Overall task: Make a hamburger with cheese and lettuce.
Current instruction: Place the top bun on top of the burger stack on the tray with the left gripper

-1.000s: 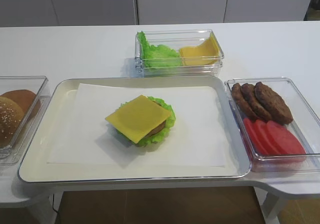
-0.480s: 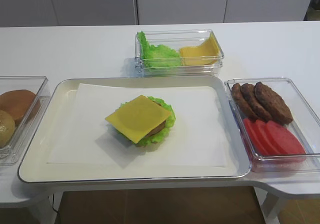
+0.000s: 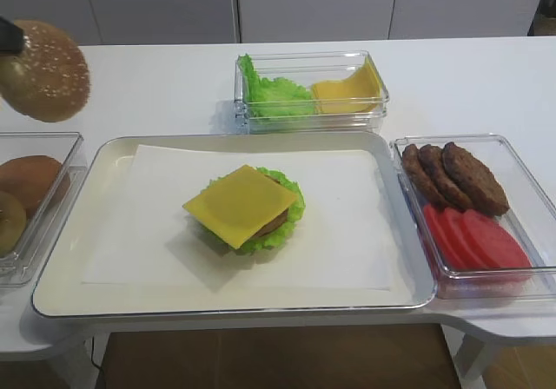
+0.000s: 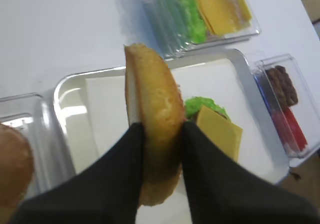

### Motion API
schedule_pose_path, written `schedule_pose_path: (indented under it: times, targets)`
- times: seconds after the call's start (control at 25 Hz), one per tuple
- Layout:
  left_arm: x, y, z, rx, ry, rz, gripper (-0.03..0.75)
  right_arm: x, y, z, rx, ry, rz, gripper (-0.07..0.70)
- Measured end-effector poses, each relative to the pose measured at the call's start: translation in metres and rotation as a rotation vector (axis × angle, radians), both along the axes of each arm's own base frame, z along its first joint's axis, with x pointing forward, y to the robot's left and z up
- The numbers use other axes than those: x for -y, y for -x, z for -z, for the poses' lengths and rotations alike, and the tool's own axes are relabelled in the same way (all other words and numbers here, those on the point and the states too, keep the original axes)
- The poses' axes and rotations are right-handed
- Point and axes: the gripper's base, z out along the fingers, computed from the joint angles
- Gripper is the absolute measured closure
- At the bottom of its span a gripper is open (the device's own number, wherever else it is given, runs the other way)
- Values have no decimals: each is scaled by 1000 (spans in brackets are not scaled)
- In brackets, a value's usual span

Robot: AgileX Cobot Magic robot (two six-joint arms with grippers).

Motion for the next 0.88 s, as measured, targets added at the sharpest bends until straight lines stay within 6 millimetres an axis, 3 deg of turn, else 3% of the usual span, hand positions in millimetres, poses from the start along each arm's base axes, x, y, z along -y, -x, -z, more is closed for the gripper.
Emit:
schedule_pose_path:
  times: [0.2,0.4,0.6,0.88]
  targets:
    - [32,-8,9,-59,75,80,530,0,0,0,0,0,0,416]
    - [50,-14,23,-117,173,106,530,0,0,0,0,0,0,416]
    - [70,-10,28,-140,192,165,530,0,0,0,0,0,0,416]
    - [93,-1,52,-195,261,180,531,0,0,0,0,0,0,416]
